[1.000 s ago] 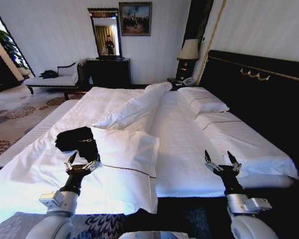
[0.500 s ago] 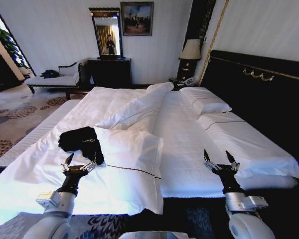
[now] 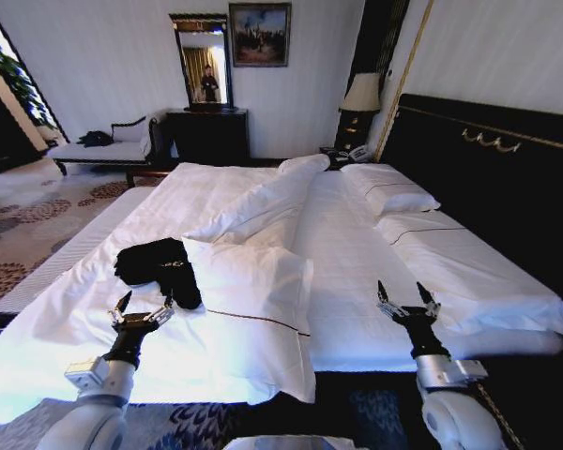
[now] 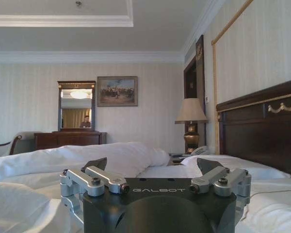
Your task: Fold the clothes on the bed.
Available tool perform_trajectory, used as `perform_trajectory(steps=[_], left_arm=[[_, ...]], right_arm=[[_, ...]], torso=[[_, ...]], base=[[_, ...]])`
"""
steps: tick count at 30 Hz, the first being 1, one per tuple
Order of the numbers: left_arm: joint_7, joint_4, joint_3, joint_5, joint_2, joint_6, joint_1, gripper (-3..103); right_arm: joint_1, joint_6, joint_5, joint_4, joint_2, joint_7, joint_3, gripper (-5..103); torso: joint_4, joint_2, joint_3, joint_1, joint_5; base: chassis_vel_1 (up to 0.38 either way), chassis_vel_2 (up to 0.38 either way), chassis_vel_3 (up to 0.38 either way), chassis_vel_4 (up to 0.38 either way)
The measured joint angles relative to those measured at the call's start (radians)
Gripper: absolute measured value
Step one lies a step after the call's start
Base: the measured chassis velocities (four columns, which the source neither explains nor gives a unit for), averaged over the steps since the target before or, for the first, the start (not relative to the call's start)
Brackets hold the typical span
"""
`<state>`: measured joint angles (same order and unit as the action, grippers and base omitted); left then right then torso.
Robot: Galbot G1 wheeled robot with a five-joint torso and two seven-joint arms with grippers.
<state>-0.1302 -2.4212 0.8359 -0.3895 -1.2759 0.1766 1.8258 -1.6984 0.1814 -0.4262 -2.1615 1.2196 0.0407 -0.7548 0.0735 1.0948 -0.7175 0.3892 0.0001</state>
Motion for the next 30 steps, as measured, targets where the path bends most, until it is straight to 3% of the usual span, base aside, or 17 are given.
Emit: perform_trajectory(steps=[7, 10, 11, 12, 13, 15, 17, 18, 20, 23, 30], left_arm=[[0.0, -0.021, 0.006, 0.025, -0.025, -0.002, 0.035, 100], [-0.001, -0.036, 0.011, 0.041, -0.05, -0.007, 0.053, 100], [-0.002, -0.039, 0.014, 0.041, -0.053, -0.008, 0.056, 100], [-0.004, -0.049, 0.023, 0.042, -0.059, -0.008, 0.065, 100], [-0.004, -0.049, 0.023, 0.042, -0.059, -0.008, 0.065, 100], [-0.005, -0.061, 0.036, 0.047, -0.069, -0.008, 0.077, 100], [-0.007, -0.067, 0.042, 0.058, -0.078, -0.009, 0.087, 100], [-0.007, -0.067, 0.042, 0.058, -0.078, -0.009, 0.087, 100], [-0.008, -0.077, 0.044, 0.083, -0.104, -0.01, 0.103, 100], [-0.008, -0.078, 0.037, 0.116, -0.142, -0.014, 0.122, 100], [-0.01, -0.079, 0.033, 0.153, -0.189, -0.019, 0.146, 100]], right_arm=[[0.071, -0.019, -0.15, 0.034, -0.091, 0.016, 0.089, 100], [0.139, -0.04, -0.426, 0.043, -0.197, 0.05, 0.173, 100], [0.15, -0.045, -0.468, 0.043, -0.209, 0.054, 0.183, 100], [0.183, -0.072, -0.594, 0.038, -0.238, 0.067, 0.209, 100], [0.183, -0.072, -0.594, 0.038, -0.238, 0.067, 0.209, 100], [0.256, -0.135, -0.806, 0.021, -0.269, 0.106, 0.246, 100], [0.315, -0.187, -0.922, 0.021, -0.277, 0.141, 0.272, 100], [0.315, -0.187, -0.922, 0.021, -0.277, 0.141, 0.272, 100], [0.427, -0.279, -1.03, 0.045, -0.276, 0.226, 0.319, 100], [0.55, -0.357, -1.096, 0.097, -0.265, 0.322, 0.38, 100], [0.72, -0.425, -1.196, 0.245, -0.223, 0.397, 0.489, 100]], torso=[[-0.0002, 0.0, 0.0, 0.0, 0.0], [-0.0001, 0.0, 0.0, 0.0, 0.0001], [-0.0001, 0.0, 0.0, 0.0, 0.0002], [-0.0001, 0.0, 0.0, 0.0, 0.0001], [-0.0001, 0.0, 0.0, 0.0, 0.0001], [0.0, 0.0, 0.0, 0.0, -0.0002], [-0.0002, 0.0, 0.0, 0.0, -0.0002], [-0.0002, 0.0, 0.0, 0.0, -0.0002], [-0.0001, 0.0, 0.0, 0.0, -0.0001], [-0.0003, 0.0, 0.0, 0.0, -0.0001], [-0.0002, 0.0, 0.0, 0.0, 0.0]], base=[[0.0, 0.0, 0.0, 0.0], [0.0, 0.0, 0.0, 0.0], [0.0, 0.0, 0.0, 0.0], [0.0, 0.0, 0.0, 0.0], [0.0, 0.0, 0.0, 0.0], [0.0, 0.0, 0.0, 0.0], [0.0, 0.0, 0.0, 0.0], [0.0, 0.0, 0.0, 0.0], [0.0, 0.0, 0.0, 0.0], [0.0, 0.0, 0.0, 0.0], [0.0, 0.0, 0.0, 0.0]])
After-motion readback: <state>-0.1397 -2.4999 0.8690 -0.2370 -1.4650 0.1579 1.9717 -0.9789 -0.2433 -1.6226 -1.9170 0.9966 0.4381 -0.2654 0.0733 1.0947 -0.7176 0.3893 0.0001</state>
